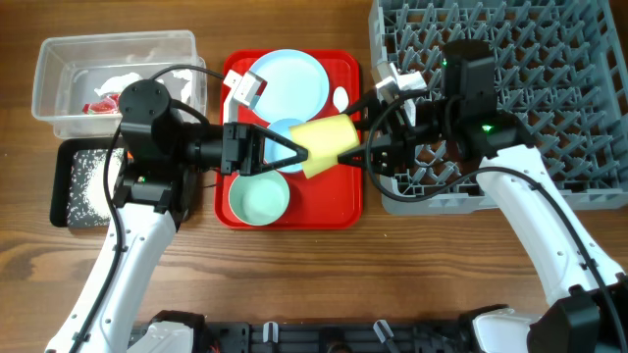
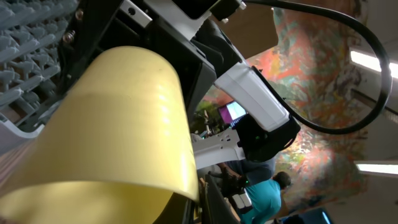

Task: Sort waste into correct bins and load items into the dishwasher rack
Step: 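Raise the yellow cup and pass it to the right gripper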

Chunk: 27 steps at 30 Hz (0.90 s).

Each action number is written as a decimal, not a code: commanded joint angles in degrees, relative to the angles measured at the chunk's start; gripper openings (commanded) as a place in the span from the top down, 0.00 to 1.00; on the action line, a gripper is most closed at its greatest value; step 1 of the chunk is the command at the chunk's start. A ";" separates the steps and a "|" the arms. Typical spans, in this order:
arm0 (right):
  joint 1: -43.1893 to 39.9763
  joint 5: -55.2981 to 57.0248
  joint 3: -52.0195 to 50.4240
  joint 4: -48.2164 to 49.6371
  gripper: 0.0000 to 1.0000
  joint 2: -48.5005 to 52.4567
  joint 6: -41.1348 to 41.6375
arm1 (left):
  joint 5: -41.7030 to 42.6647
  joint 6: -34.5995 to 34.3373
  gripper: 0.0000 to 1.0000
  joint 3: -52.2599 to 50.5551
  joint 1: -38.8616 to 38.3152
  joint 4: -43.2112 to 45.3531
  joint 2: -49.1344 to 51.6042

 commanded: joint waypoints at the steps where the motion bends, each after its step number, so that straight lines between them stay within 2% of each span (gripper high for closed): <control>1: 0.22 -2.86 0.48 1.51 0.25 0.81 -1.20 | 1.60 -0.70 0.96 0.39 -0.50 0.39 -0.63; 2: 0.22 -3.43 0.48 1.60 0.24 0.81 -1.22 | 1.60 -0.70 0.96 0.39 -0.50 0.39 -0.63; 4: 0.22 -3.85 0.48 1.57 0.31 0.81 -1.22 | 1.60 -0.70 0.96 0.39 -0.50 0.39 -0.63; 7: 0.22 -4.22 0.48 1.60 0.50 0.81 -1.29 | 1.60 -0.70 0.96 0.39 -0.48 0.39 -0.63; 9: 0.22 -4.22 0.48 1.60 0.56 0.81 -1.29 | 1.60 -0.68 0.96 0.39 -0.48 0.42 -0.63; 14: 0.20 -4.11 0.48 2.69 0.56 0.81 -0.98 | 1.60 -0.70 0.87 0.39 -0.48 0.42 -0.63; 18: -0.90 0.57 0.48 4.68 0.57 0.79 3.82 | 1.57 -0.70 0.82 0.39 -0.48 0.42 -0.63; 19: -1.38 2.47 0.48 5.07 0.60 0.79 5.20 | 1.57 -0.68 0.80 0.39 -0.48 0.42 -0.63; 25: -4.04 21.24 0.48 5.79 0.59 0.72 17.86 | 0.39 -0.24 0.75 0.39 -0.48 0.44 -0.63; 27: -5.09 31.67 0.48 4.55 0.57 0.68 24.39 | -0.74 -0.15 0.72 0.39 -0.48 0.44 -0.61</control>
